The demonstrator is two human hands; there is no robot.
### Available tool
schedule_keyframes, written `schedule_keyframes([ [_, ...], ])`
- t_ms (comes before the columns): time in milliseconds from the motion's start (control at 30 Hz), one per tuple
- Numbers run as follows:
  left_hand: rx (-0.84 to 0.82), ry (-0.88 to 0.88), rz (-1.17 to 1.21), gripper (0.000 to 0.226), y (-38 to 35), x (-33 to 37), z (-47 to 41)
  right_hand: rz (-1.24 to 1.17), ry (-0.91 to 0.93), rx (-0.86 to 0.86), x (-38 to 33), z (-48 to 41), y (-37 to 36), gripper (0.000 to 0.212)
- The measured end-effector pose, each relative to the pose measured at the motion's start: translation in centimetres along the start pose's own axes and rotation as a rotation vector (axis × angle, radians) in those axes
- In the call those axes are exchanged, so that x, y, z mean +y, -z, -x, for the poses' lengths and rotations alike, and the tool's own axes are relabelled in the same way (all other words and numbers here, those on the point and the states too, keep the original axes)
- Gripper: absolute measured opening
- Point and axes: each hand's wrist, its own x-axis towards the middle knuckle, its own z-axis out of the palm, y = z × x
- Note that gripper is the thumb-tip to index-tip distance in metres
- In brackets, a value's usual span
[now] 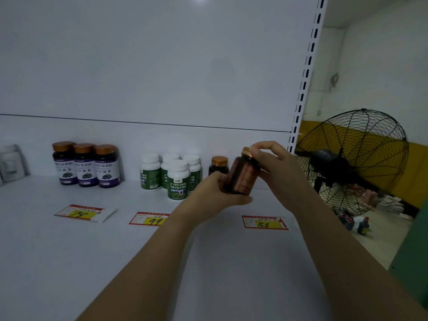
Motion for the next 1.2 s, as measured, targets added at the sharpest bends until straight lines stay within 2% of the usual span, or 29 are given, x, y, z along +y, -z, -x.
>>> schedule_keyframes([
  [100,-0.073,-0.001,0.022,0.040,0.21,0.12,0.23,-0.077,-0.022,-0.043,0.04,-0.05,0.12,0.010],
  [200,0.012,-0.013,-0.015,0.046,0.18,-0.17,0.00,-0.054,-0.023,-0.063,0.03,0.10,-0.27,0.011],
  [367,0.170,-0.052,-0.076,0.055,-0.16,-0.35,-0.03,0.056,0.011,0.031,0.24,0.23,-0.37,0.016],
  [433,0.109,-0.034,0.004,0.053,-0.09,-0.24,0.05,0.027,0.018,0.063,0.20,0.22,-0.29,0.009],
  [500,-0.019,-0.011,0.059,0.047,-0.03,0.01,0.22,0.002,0.012,0.069,0.14,0.18,-0.23,0.003],
  [567,-0.091,0.000,0.081,0.043,-0.04,0.20,0.46,-0.012,-0.001,0.045,0.08,0.14,-0.27,0.007],
  [667,-0.007,-0.024,0.052,0.048,0.00,0.21,0.42,-0.043,-0.023,0.004,0.06,0.15,-0.49,0.013],
  [767,0.136,-0.049,-0.011,0.057,-0.11,-0.04,0.41,0.065,-0.017,-0.023,0.21,0.37,-0.79,0.020],
  [833,0.157,-0.054,-0.034,0.059,-0.22,-0.06,0.48,0.071,-0.015,-0.013,0.25,0.47,-0.71,0.019],
  [1000,-0.018,-0.018,0.016,0.047,0.09,0.27,0.43,-0.126,-0.041,-0.044,-0.10,0.31,-0.33,0.015],
  [1200,-0.059,0.003,0.108,0.042,0.52,0.15,0.78,-0.081,-0.061,-0.125,-0.07,0.34,-0.23,0.021],
])
